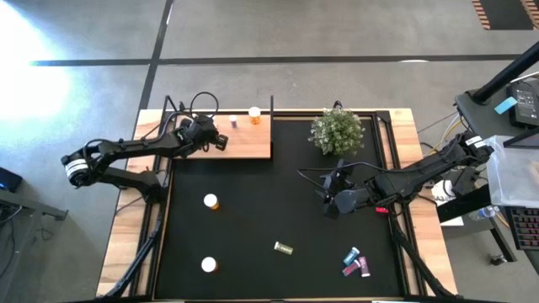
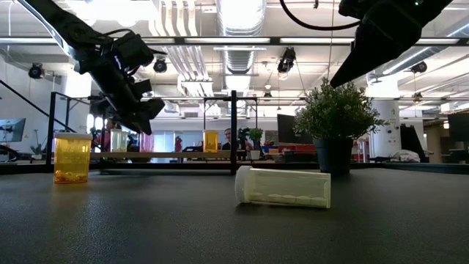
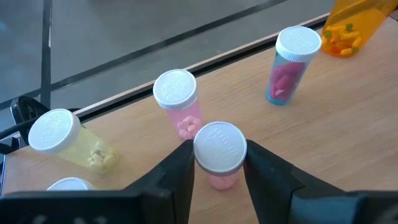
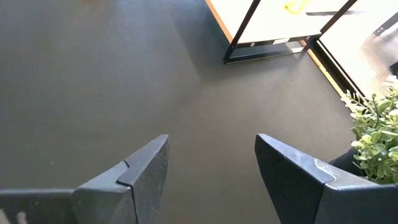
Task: Pick and place medicine bottles onto shelf by color
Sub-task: Put the top pink medicine bottle on the shelf aligned with the other pink medicine bottle, then put the top blue medicine bottle on the shelf aligned with the other blue medicine bottle
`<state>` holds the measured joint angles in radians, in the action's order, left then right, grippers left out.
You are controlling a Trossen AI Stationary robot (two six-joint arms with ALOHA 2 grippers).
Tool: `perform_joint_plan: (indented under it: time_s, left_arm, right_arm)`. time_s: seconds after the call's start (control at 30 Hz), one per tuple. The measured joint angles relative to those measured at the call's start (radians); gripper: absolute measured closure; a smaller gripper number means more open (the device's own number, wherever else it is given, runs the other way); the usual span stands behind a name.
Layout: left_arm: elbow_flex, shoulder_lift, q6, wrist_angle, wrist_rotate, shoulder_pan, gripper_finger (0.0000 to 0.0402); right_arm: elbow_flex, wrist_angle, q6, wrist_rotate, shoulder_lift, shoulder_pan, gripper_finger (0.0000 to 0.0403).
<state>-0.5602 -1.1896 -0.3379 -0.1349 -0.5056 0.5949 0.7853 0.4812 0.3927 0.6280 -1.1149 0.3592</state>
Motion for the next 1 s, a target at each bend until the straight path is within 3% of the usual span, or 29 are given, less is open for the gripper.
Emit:
perform_joint_plan:
  time_s: [0.57,0.8,1.0]
  left_arm:
    - [-0.008,-0.002,-0.048,-0.004,-0.003,0.0,0.0211]
    - [-0.034,0.028,-0.04,-0.026,0.006,0.0,0.0205]
    - [-0.037,0.129,-0.037,-0.104,0.013,-0.017,0.0204]
  right_arm:
    - [0.0,0.0,0.0,0.0,0.0,0.0,0.0174]
    - [0.0,0.0,0.0,0.0,0.0,0.0,0.0174]
    - [0.0,0.0,0.0,0.0,0.0,0.0,0.0174]
